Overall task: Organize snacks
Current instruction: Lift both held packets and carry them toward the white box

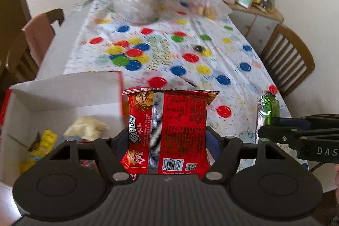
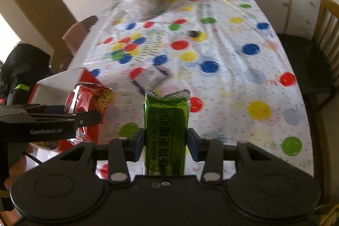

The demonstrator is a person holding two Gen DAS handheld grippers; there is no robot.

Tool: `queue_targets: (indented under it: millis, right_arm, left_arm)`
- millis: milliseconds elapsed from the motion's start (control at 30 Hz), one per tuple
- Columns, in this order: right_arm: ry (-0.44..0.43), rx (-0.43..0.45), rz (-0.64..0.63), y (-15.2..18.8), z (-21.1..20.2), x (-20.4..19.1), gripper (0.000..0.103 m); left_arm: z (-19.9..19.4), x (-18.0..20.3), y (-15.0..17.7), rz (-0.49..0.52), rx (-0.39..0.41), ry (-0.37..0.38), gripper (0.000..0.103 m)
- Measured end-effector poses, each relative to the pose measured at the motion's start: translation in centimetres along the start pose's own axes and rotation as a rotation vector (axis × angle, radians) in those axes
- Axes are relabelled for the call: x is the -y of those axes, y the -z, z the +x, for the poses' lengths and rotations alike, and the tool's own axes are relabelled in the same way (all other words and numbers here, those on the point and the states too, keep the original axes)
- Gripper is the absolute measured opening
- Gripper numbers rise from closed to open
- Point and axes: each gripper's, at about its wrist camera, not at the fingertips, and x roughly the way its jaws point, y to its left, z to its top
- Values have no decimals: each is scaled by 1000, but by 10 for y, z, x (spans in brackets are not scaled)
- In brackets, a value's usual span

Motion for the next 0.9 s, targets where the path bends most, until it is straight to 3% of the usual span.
queue_targets:
  millis: [433,900]
  right_arm:
    - [-81,48,-143,-24,3,-108,41]
    - [-89,23,-263,-41,69,-223,41]
  left_arm:
    - [-44,-110,10,-90,62,-106,73]
    - [-38,-216,26,-140,12,-237,73]
